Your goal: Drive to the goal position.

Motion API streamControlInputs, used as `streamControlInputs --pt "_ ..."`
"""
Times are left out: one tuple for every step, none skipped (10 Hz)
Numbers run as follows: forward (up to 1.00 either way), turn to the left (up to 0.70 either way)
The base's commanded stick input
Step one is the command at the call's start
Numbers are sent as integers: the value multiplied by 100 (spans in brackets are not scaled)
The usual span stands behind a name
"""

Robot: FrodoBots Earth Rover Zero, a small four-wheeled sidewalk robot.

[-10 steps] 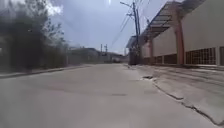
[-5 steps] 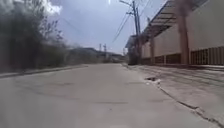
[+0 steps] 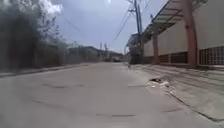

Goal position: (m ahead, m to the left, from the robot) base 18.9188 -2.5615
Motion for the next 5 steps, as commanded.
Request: streamControlInputs --pt "70 0" --pt "70 0" --pt "70 0" --pt "70 0" --pt "70 0"
